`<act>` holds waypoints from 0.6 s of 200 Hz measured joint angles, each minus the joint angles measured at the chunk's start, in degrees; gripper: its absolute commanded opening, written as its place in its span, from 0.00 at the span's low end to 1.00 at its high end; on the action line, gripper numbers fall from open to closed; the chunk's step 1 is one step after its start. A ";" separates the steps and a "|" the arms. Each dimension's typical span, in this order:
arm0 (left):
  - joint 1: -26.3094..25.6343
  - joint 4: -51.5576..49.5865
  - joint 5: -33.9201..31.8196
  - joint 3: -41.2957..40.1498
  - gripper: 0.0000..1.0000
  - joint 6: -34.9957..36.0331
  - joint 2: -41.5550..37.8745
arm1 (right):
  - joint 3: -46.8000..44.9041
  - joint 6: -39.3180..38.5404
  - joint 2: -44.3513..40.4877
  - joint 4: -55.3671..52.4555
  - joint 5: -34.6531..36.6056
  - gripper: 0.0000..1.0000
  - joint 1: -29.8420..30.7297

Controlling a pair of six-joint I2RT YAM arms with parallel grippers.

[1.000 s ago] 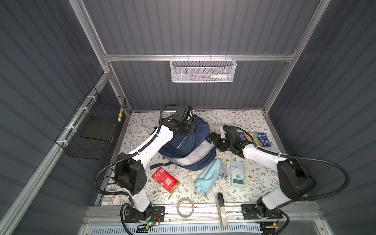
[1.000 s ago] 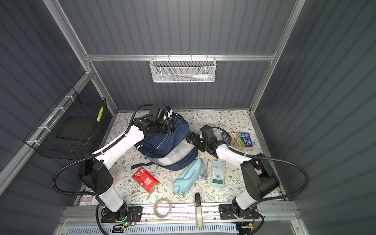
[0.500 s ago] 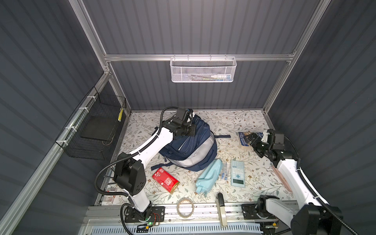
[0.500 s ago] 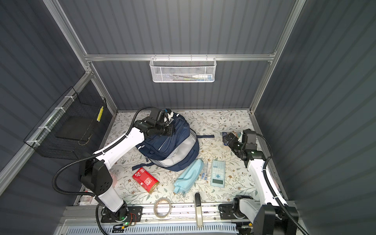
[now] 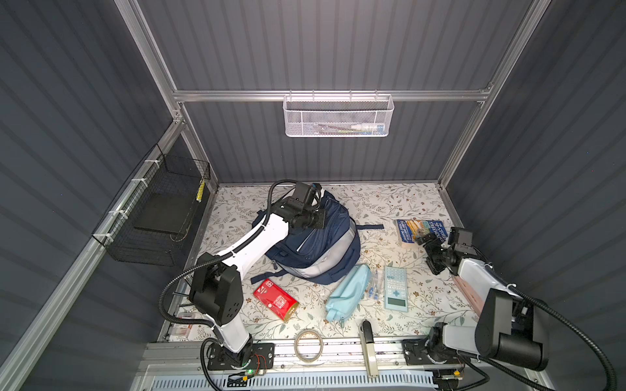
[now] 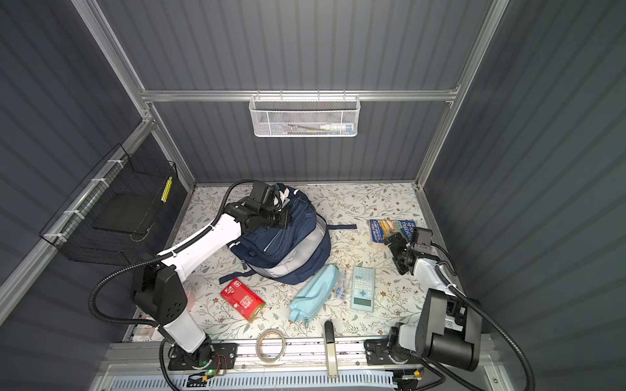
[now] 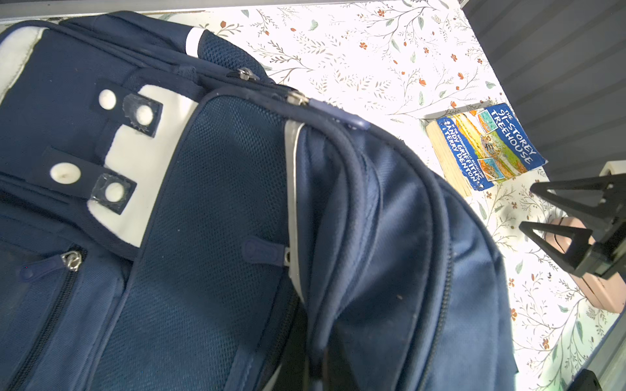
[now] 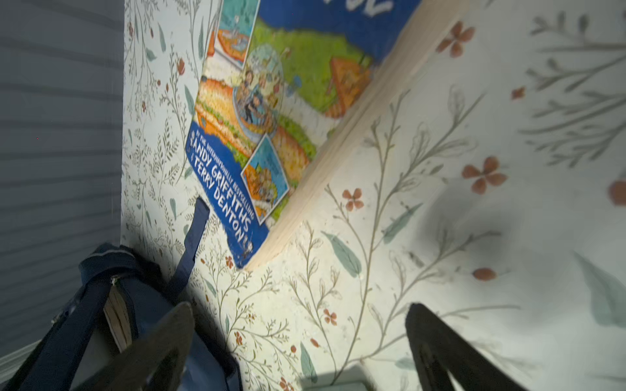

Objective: Pack books, pencil case, and school supplies into a backpack
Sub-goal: Rotate the book at the top-right of the table.

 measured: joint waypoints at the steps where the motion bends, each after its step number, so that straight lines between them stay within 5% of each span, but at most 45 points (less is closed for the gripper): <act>1: 0.00 0.07 0.07 -0.02 0.00 -0.02 0.00 | 0.04 0.04 0.13 0.02 -0.04 0.95 -0.11; 63: 0.00 0.61 0.79 -0.13 0.00 -0.74 0.02 | 9.46 1.03 13.64 1.09 -2.32 0.89 -3.37; 120: 0.00 1.31 0.98 -0.46 0.00 -1.29 0.02 | 12.48 0.24 19.65 1.18 -3.30 0.54 -3.37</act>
